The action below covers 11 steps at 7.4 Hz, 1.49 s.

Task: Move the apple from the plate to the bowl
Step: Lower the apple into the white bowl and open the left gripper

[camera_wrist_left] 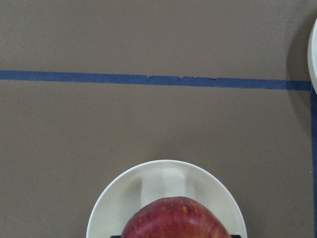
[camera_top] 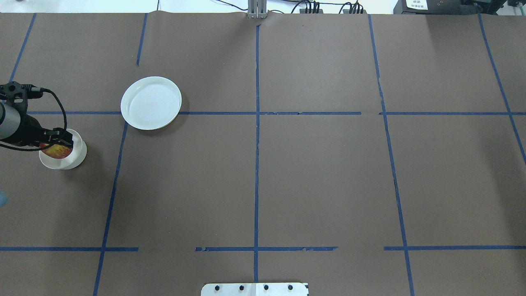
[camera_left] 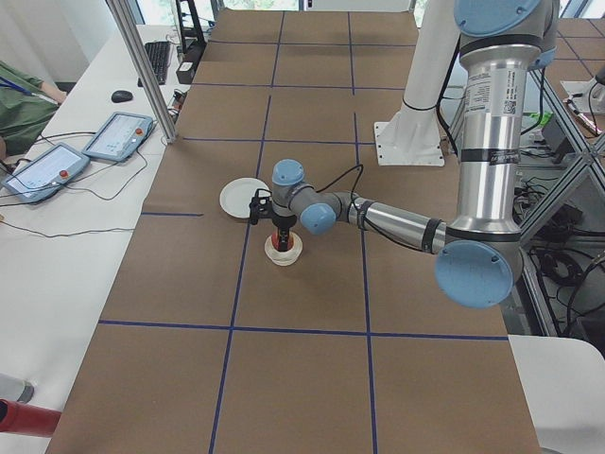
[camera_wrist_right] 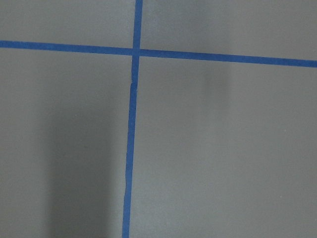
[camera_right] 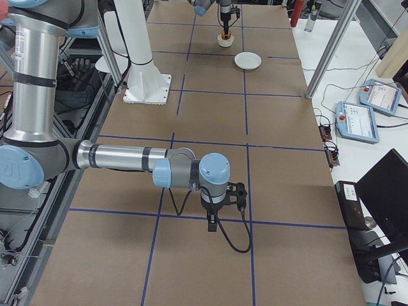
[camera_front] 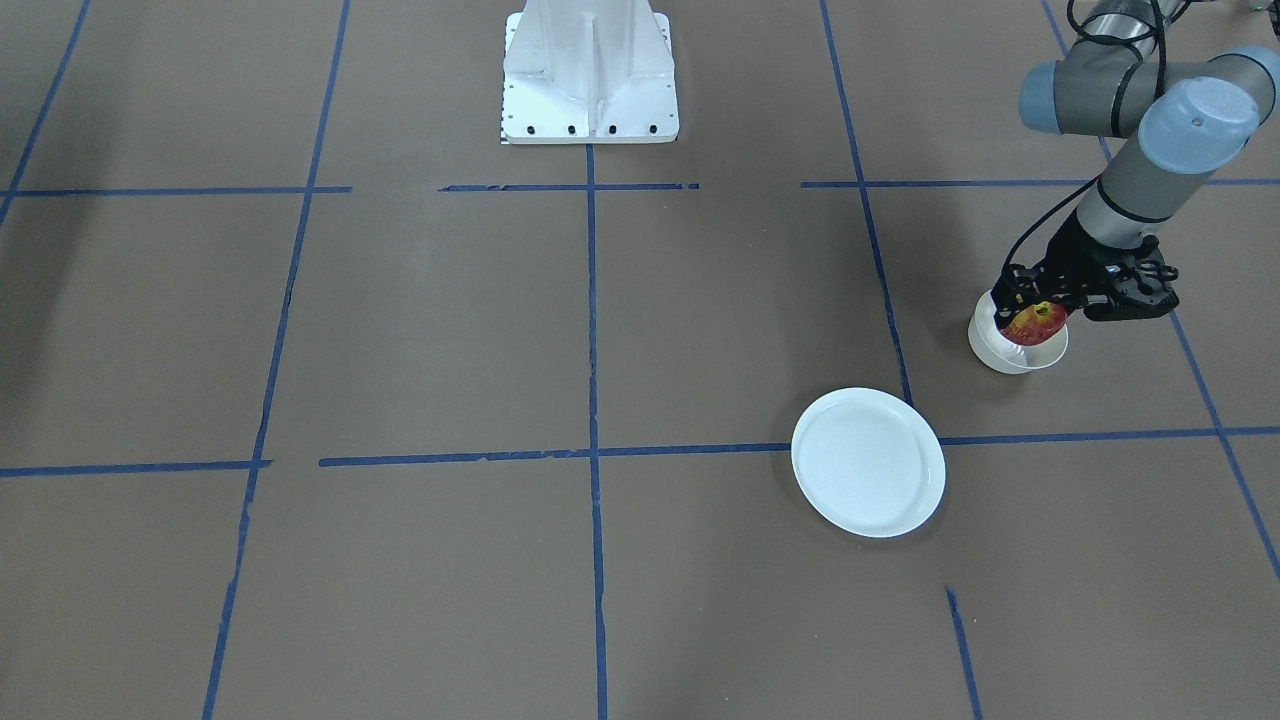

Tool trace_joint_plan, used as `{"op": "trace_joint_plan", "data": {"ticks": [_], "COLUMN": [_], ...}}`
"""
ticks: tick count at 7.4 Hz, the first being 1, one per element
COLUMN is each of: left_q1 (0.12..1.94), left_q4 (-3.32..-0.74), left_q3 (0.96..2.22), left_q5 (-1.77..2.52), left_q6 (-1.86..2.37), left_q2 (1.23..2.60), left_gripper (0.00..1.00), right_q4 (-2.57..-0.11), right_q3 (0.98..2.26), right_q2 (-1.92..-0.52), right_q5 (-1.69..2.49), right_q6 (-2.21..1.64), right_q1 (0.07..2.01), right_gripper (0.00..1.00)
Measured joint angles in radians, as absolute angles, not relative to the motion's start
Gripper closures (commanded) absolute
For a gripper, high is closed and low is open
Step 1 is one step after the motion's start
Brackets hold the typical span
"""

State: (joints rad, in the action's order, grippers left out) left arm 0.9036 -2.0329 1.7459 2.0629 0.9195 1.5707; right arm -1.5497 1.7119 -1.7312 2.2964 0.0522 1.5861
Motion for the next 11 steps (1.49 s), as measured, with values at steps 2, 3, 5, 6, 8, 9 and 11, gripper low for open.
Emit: {"op": "trace_joint_plan", "data": {"ticks": [2, 3, 5, 6, 8, 9, 11], "left_q1": [0.895, 0.894, 0.892, 0.892, 0.896, 0.903, 0.978], "left_q4": [-2.033, -2.033, -2.032, -2.031, -2.028, -2.024, -1.966], "left_q3": [1.736, 1.732, 1.724, 1.723, 1.733, 1.748, 1.769], "left_q5": [2.058, 2.057, 2.057, 2.057, 2.061, 2.063, 2.066], "left_q6": [0.922, 0.922, 0.92, 0.918, 0.9, 0.858, 0.678], "left_q2": [1.572, 1.572, 1.573, 1.574, 1.574, 1.57, 1.565], "left_gripper": [0.16, 0.02, 0.01, 0.01, 0.01, 0.01, 0.01], "right_q4": [-1.549, -1.549, -1.55, -1.55, -1.549, -1.549, -1.549], "right_q3": [1.712, 1.712, 1.712, 1.712, 1.712, 1.712, 1.712], "right_q2": [-1.731, -1.731, -1.731, -1.731, -1.731, -1.731, -1.732], "right_q5": [2.296, 2.296, 2.296, 2.296, 2.296, 2.296, 2.296], "right_q6": [0.052, 0.052, 0.052, 0.052, 0.052, 0.052, 0.052], "right_q1": [1.586, 1.586, 1.586, 1.586, 1.586, 1.586, 1.586], "right_gripper": [0.0, 0.0, 0.0, 0.0, 0.0, 0.0, 0.0]}}
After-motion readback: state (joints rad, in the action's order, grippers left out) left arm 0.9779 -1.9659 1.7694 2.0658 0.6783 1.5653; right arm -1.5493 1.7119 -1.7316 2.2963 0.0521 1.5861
